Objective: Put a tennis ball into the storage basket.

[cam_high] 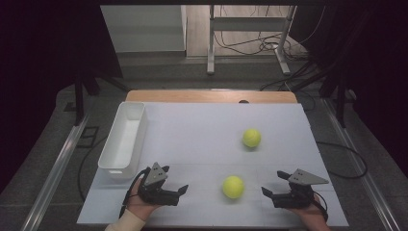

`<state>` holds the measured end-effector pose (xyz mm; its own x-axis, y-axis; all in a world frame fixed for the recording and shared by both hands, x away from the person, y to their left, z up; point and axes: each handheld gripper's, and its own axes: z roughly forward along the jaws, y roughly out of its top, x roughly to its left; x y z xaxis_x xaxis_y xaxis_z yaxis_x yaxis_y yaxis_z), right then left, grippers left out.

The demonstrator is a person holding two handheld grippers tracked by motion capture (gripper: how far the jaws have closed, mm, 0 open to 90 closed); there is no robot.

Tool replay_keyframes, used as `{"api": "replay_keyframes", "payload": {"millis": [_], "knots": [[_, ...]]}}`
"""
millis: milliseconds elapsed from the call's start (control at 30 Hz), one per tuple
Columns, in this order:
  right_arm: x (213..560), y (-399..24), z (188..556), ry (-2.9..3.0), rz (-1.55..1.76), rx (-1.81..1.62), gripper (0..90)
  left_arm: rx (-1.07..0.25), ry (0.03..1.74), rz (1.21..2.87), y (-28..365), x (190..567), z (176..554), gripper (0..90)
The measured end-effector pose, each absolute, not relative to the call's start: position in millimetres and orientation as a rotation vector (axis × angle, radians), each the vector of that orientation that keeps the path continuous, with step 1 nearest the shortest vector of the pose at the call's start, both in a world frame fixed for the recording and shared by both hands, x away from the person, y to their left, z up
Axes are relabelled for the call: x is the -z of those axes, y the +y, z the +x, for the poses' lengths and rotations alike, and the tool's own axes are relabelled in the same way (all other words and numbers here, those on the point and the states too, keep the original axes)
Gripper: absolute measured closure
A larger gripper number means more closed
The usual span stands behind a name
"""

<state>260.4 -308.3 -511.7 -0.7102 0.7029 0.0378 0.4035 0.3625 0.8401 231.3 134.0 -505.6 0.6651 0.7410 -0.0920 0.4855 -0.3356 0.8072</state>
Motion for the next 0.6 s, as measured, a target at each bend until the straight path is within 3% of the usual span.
{"api": "replay_keyframes", "payload": {"millis": [600], "knots": [[513.8,-308.3,260.1,2.306,0.969,-1.278,12.7,-0.305,0.858,2.005,114.7,492.2,247.1,7.1]]}}
